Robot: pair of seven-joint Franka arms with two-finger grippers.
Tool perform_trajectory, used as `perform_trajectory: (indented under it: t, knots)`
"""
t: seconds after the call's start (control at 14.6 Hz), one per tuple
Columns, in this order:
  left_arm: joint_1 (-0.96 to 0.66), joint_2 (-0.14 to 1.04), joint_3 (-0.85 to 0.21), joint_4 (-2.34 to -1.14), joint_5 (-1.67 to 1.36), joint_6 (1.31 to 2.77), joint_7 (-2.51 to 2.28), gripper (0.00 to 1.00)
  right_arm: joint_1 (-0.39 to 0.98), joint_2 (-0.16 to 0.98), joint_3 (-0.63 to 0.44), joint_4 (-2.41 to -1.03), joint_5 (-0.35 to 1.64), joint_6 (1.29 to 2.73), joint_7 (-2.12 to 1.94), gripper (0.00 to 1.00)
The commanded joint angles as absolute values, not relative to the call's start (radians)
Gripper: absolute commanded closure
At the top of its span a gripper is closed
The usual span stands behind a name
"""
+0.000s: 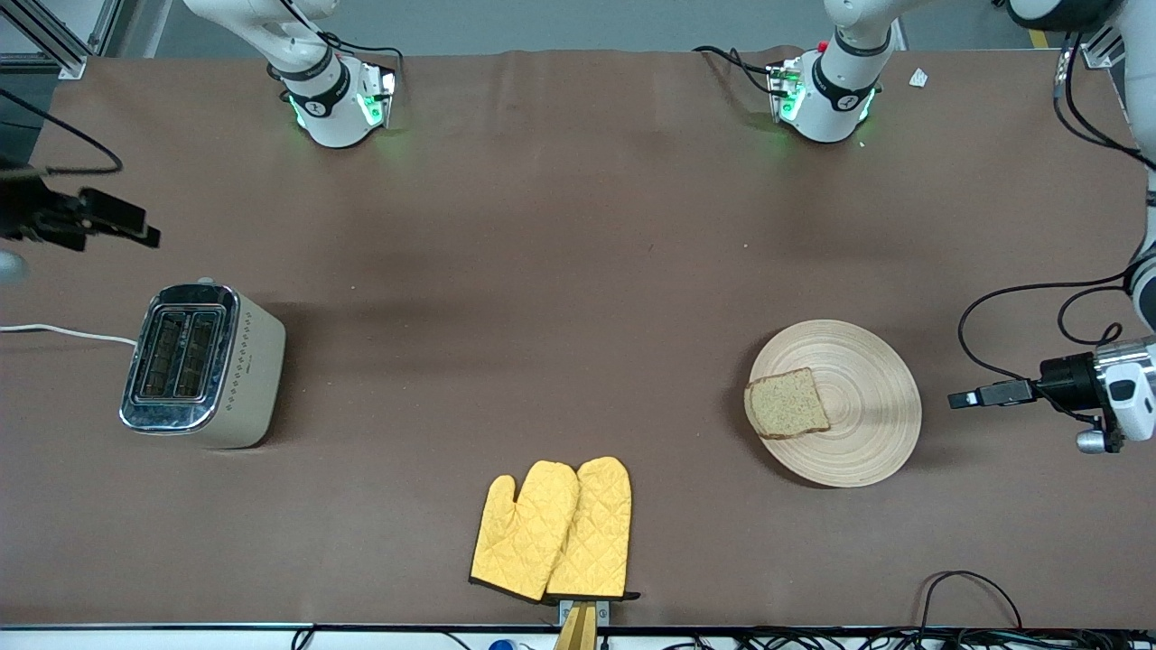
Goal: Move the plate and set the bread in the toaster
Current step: 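Move the left gripper to the wooden plate while the right gripper approaches the toaster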
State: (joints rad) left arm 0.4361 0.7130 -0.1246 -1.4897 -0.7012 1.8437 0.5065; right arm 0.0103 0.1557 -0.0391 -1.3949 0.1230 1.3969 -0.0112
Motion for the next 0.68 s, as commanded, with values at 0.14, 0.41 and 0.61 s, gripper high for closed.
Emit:
perform_trajectory:
  t: [0.14,0.41,0.61]
  knots:
    - [0.488,0.842,-0.132,-1.460,-0.752,1.841,0.705,0.16,0.023,0.274,-0.041,-1.397,0.286,1.443,0.087,0.00]
    - [0.489,0.882,-0.138,-1.462,-0.753,1.839,0.753,0.36,0.095,0.350,-0.041,-1.399,0.299,1.528,0.228,0.00]
    - [0.485,0.900,-0.141,-1.463,-0.752,1.833,0.756,0.54,0.153,0.406,-0.040,-1.399,0.305,1.627,0.268,0.00]
